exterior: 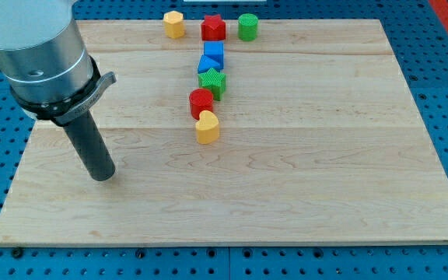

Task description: Move the arm right to the green circle

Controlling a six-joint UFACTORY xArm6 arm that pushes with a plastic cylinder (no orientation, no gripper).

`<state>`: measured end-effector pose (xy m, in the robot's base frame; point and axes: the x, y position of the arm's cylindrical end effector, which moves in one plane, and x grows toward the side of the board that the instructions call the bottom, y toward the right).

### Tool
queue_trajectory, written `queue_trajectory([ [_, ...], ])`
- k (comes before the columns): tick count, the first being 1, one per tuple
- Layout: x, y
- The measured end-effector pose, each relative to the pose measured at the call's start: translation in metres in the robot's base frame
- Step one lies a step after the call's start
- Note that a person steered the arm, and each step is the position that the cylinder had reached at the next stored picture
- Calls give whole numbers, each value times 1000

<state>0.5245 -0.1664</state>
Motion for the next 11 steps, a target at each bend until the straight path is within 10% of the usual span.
queue_trajectory([
  [9,-9,35],
  [11,-115,245],
])
